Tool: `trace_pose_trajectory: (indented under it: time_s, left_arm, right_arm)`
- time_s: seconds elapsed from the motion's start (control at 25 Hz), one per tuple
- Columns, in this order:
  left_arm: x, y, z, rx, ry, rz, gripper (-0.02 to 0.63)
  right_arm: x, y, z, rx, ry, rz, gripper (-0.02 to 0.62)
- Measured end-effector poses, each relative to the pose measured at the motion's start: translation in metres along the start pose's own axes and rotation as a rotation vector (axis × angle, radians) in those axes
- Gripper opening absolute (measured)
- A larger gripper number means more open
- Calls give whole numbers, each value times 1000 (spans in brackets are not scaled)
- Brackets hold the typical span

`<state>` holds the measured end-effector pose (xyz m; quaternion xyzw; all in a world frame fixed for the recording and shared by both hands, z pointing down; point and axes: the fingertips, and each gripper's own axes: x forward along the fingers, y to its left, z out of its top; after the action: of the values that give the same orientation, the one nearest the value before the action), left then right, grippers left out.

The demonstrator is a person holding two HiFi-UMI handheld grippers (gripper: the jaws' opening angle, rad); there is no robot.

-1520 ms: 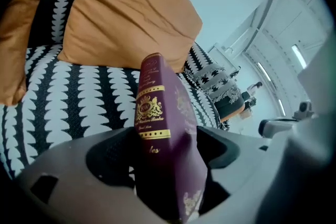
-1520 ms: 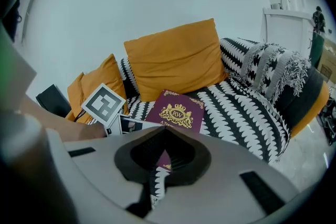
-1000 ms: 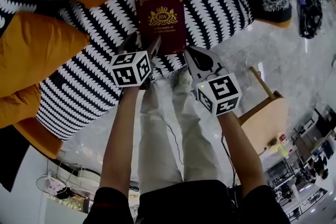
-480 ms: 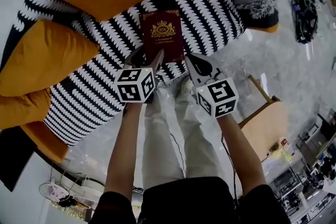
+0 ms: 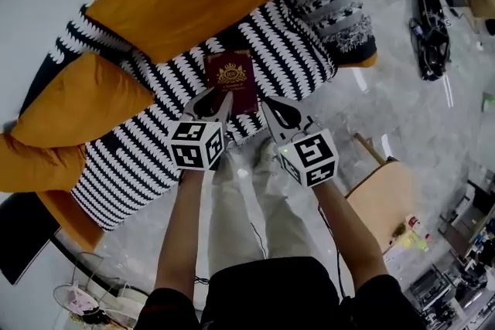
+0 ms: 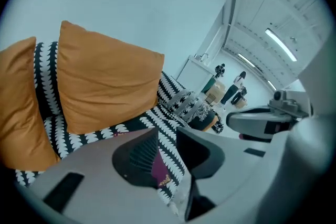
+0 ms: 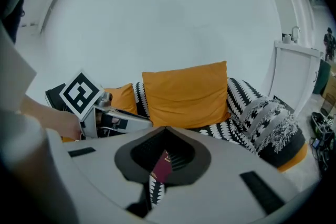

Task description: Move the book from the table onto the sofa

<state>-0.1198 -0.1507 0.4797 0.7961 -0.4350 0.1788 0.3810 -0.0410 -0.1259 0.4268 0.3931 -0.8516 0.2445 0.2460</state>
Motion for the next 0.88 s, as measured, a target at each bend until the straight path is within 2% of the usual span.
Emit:
trace_pose_trajectory:
  time_s: [0.24,0.56,0.88]
  left_arm:
    - [-34,-38,41,51,-68,-15,48]
    - [-96,-94,78,59,-148,-10,17]
    - [-163,-148,145,158,-284,-18,17]
  right_arm:
    - [-34,7,31,-32,-27,5,15]
    - [-90,30,83,-64,-87,38,15]
    - [-150,39,166,-146,-215,66,15]
